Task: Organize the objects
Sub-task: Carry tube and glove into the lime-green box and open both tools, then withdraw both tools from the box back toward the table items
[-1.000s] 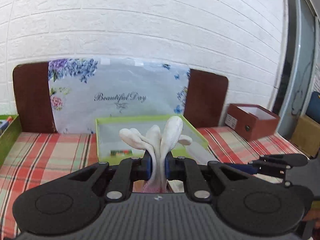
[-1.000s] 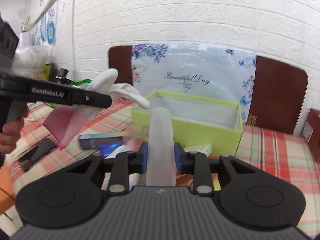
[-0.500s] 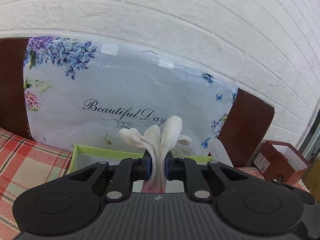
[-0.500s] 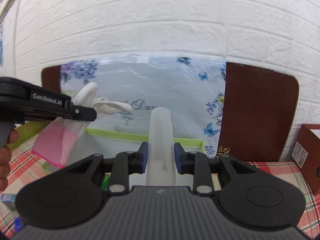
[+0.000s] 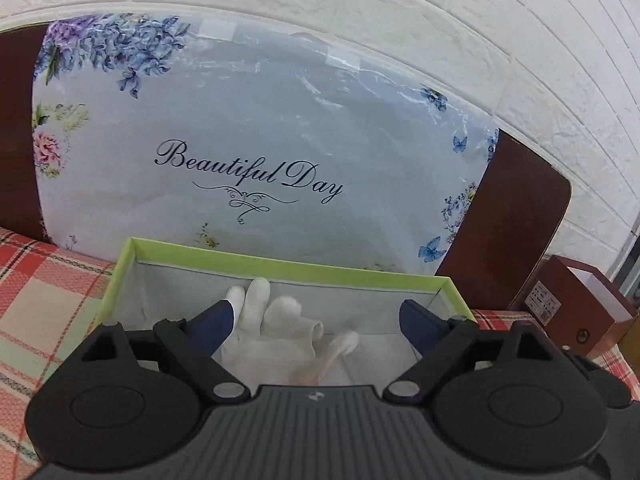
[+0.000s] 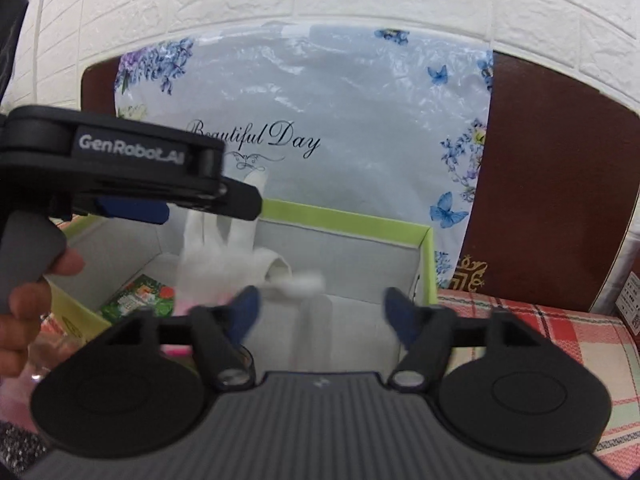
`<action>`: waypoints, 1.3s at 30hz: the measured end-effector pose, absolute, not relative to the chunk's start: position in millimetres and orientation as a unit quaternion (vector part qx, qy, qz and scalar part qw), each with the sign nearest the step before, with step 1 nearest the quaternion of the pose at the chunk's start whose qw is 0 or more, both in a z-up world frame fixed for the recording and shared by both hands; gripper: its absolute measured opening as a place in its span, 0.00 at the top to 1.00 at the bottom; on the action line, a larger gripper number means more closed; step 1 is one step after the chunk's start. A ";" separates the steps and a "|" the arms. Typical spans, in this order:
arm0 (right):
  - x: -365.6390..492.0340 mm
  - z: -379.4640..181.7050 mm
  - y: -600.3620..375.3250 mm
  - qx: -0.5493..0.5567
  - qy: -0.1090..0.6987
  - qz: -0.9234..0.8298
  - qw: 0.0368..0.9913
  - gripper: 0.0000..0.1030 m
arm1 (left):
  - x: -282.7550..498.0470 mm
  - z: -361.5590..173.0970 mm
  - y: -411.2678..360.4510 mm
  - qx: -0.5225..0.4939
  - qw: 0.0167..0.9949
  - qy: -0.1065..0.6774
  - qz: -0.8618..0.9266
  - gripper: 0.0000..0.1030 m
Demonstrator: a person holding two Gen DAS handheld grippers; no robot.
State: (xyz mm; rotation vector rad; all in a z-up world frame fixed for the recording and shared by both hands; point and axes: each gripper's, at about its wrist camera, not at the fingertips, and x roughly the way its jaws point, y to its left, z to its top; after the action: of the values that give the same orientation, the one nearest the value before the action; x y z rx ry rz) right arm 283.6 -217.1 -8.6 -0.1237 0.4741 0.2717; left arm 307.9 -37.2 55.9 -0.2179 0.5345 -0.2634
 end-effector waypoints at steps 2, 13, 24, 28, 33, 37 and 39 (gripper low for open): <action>270.5 1.7 -223.0 -0.056 0.216 0.133 0.966 0.14 | 295.0 64.9 -32.2 -0.102 0.954 0.253 -0.122 0.10; 124.3 72.9 -253.2 0.003 0.093 0.115 0.989 0.00 | 152.3 98.7 -13.3 -0.075 0.969 0.185 -0.144 0.04; 3.6 43.7 -257.3 0.006 0.105 0.106 0.989 0.00 | 46.2 51.8 -10.9 -0.077 0.959 0.225 -0.156 0.04; -20.5 18.1 -260.3 0.015 0.134 0.088 0.987 0.00 | 31.9 26.0 -11.5 -0.094 0.949 0.262 -0.149 0.04; -36.4 -19.0 -256.4 -0.010 0.180 0.053 0.982 0.00 | 21.0 0.4 -19.2 -0.101 0.936 0.299 -0.157 0.04; -42.9 -39.6 -255.2 -0.005 0.204 0.047 0.978 0.01 | 20.5 -7.7 -29.0 -0.099 0.929 0.313 -0.170 0.04; -42.3 -43.7 -258.0 0.001 0.214 0.048 0.976 0.03 | 24.0 -9.7 -36.7 -0.096 0.929 0.312 -0.177 0.04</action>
State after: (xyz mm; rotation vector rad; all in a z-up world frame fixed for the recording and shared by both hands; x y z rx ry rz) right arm -42.3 -258.0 -43.8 0.0017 0.4310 0.0960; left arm 24.0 -36.7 -9.7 -0.1967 0.6390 -0.3630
